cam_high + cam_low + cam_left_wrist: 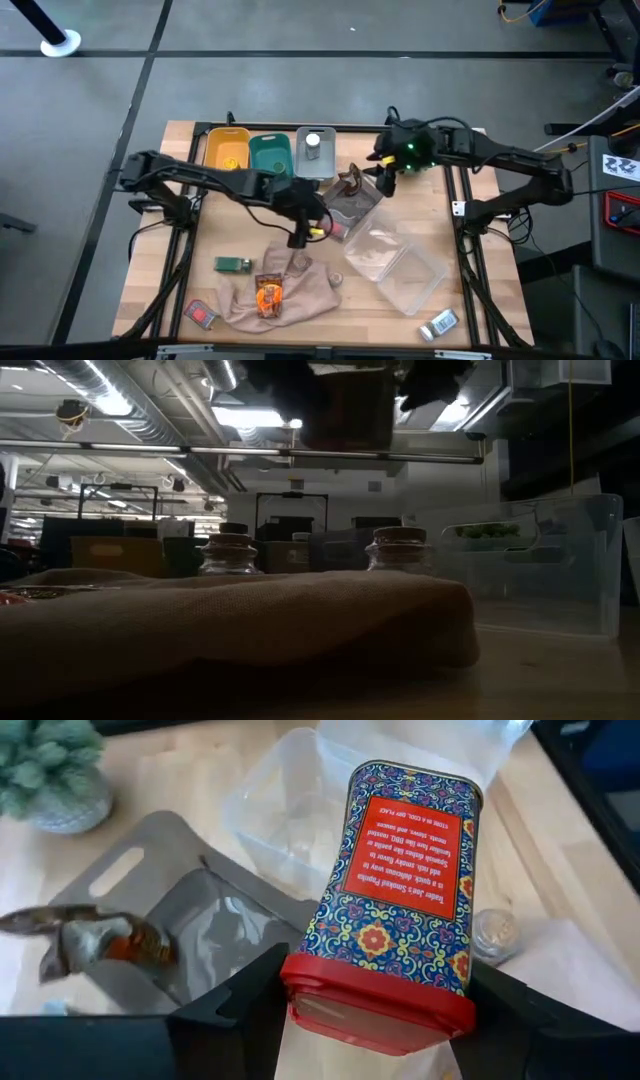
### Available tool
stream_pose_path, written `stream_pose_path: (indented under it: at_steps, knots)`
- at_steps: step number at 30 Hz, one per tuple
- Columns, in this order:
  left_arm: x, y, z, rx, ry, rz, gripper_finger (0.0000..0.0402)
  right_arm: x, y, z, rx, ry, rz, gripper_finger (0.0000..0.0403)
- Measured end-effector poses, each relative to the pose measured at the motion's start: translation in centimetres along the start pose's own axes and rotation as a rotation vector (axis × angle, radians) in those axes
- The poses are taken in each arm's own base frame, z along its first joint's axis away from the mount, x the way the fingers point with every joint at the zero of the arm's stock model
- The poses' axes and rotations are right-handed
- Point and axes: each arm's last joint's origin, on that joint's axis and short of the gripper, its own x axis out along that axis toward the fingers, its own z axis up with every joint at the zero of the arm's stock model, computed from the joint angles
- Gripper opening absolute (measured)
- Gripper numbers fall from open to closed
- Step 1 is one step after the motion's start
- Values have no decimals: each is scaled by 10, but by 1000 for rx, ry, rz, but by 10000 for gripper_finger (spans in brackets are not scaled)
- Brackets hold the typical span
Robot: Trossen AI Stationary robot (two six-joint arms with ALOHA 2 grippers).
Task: Sort spices by type
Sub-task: Put the top red seasoning can into the left transparent bin
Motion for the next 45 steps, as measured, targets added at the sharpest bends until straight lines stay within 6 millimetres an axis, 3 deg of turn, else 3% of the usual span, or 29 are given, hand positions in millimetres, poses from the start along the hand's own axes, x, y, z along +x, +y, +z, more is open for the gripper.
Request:
stream_pose_path:
  at_steps: [7, 15, 21, 27, 33, 37, 45]
  knots:
    - [26, 1, 30, 108, 34, -84, 206, -11, -2, -40, 80, -106, 28, 186]
    - [51, 3, 46, 190, 51, -91, 207, -25, 13, -88, 110, -244, 55, 186]
    - [71, -1, 46, 224, 94, -108, 207, -10, 23, -119, 130, -259, 97, 186]
    - [77, -4, 42, 229, 129, -120, 207, 21, 35, -144, 183, -170, 179, 186]
    - [77, -5, 42, 225, 126, -116, 207, 44, 42, -153, 188, -60, 196, 186]
    - [77, -4, 42, 223, 131, -115, 207, 52, 49, -147, 174, -87, 270, 186]
    - [77, 5, 37, 205, 178, -91, 207, 46, 69, -142, 42, -189, 400, 186]
